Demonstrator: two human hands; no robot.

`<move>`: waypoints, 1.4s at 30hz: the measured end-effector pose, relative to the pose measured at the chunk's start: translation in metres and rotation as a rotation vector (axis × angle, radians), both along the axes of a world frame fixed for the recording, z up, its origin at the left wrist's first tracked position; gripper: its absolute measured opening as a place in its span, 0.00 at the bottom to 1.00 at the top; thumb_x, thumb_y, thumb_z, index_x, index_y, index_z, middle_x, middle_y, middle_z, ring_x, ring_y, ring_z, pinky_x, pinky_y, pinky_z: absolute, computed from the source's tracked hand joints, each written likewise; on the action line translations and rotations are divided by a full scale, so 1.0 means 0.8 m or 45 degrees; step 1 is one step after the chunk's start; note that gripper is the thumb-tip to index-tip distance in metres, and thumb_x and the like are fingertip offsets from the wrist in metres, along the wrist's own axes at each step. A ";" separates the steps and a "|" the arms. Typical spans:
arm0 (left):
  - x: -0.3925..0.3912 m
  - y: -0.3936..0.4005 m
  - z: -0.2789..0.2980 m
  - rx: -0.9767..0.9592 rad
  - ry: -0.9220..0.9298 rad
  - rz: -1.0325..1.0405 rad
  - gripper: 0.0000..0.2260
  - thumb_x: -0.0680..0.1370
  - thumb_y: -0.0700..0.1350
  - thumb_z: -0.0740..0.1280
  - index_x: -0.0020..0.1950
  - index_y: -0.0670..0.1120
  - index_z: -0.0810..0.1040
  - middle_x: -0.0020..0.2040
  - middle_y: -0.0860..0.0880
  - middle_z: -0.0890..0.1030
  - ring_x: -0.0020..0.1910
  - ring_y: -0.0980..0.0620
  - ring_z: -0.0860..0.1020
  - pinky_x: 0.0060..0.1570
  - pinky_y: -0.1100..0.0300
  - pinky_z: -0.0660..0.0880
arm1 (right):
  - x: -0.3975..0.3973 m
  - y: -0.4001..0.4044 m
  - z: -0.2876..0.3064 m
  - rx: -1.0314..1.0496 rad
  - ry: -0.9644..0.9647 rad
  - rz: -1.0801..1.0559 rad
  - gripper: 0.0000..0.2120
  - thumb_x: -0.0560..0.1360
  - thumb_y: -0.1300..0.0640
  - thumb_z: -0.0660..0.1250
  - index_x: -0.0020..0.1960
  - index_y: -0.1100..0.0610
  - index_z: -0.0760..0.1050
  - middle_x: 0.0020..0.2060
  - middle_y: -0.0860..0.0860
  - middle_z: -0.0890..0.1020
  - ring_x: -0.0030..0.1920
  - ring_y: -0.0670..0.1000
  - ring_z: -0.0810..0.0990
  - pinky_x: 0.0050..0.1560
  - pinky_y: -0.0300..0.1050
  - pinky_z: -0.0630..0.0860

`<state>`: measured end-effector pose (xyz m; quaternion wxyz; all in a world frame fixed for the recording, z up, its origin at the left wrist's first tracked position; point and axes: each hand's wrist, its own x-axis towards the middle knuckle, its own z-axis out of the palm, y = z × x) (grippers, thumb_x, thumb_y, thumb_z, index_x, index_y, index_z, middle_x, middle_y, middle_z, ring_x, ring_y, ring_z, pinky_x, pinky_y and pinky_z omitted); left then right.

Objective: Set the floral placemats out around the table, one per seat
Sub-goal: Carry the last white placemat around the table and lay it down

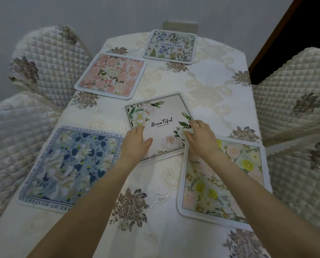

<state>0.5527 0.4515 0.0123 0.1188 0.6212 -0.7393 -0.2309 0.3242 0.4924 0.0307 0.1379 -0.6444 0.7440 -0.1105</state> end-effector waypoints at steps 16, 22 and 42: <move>-0.025 -0.057 -0.048 0.089 -0.271 0.393 0.25 0.73 0.51 0.66 0.64 0.39 0.64 0.58 0.34 0.70 0.56 0.39 0.66 0.53 0.51 0.63 | -0.002 -0.103 -0.062 0.247 0.090 -0.250 0.30 0.74 0.49 0.64 0.70 0.56 0.57 0.55 0.64 0.71 0.57 0.63 0.67 0.49 0.54 0.68; -0.023 -0.065 -0.042 0.083 0.205 0.638 0.35 0.72 0.37 0.68 0.74 0.36 0.53 0.64 0.35 0.67 0.61 0.39 0.68 0.59 0.52 0.69 | -0.004 -0.119 -0.055 0.092 -0.208 -0.461 0.20 0.71 0.70 0.63 0.62 0.66 0.64 0.60 0.65 0.66 0.57 0.63 0.67 0.49 0.48 0.66; -0.029 -0.066 0.099 -0.250 0.863 0.477 0.31 0.77 0.33 0.60 0.76 0.50 0.54 0.75 0.48 0.63 0.72 0.49 0.64 0.71 0.50 0.63 | 0.010 -0.111 0.074 -0.581 -0.536 -0.214 0.15 0.73 0.73 0.53 0.53 0.62 0.71 0.45 0.57 0.77 0.44 0.55 0.74 0.40 0.43 0.67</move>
